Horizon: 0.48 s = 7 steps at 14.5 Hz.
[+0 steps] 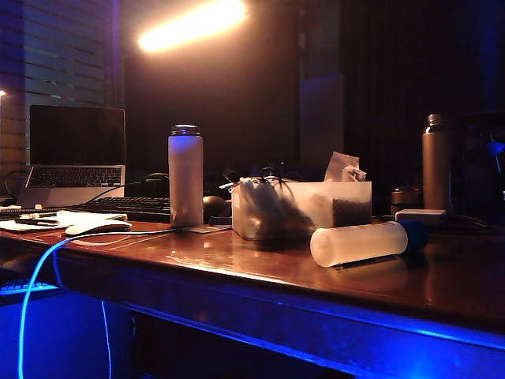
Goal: Pick up the liquid glue and place it into the translucent box.
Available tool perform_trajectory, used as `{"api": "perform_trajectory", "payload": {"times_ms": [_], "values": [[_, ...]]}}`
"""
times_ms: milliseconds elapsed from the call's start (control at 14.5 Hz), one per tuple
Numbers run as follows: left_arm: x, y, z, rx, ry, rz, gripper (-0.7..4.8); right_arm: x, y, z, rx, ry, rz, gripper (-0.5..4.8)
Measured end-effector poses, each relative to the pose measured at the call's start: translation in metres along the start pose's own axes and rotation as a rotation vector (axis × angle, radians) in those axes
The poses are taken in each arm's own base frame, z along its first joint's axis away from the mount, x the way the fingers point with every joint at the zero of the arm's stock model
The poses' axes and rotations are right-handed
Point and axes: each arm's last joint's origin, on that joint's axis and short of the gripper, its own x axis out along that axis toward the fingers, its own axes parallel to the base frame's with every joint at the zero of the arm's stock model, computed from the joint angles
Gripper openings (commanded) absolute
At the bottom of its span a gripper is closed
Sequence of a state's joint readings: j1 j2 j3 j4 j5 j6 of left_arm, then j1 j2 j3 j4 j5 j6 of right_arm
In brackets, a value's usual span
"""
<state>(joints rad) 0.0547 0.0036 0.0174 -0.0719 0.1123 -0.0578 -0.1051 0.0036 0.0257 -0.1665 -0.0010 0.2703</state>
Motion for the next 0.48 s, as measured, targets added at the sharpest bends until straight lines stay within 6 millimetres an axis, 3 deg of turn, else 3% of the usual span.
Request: {"api": "perform_trajectory", "payload": {"times_ms": [69,208,346,484], "values": [[-0.004,-0.002,0.020,-0.046,-0.104,-0.007,0.25,-0.004,0.003,0.012,0.054,-0.032,0.010,-0.05],[-0.023,-0.005,0.079,-0.064,-0.343,0.023,0.25,-0.019,0.013,0.048,0.087,-0.156,0.052,-0.05],[-0.025,-0.007,0.122,-0.057,-0.374,0.069,0.24,-0.031,0.022,0.078,0.084,-0.221,0.072,-0.05],[-0.012,-0.012,0.195,0.009,-0.384,-0.016,0.20,-0.027,0.033,0.119,0.034,-0.205,0.061,-0.05]]}}
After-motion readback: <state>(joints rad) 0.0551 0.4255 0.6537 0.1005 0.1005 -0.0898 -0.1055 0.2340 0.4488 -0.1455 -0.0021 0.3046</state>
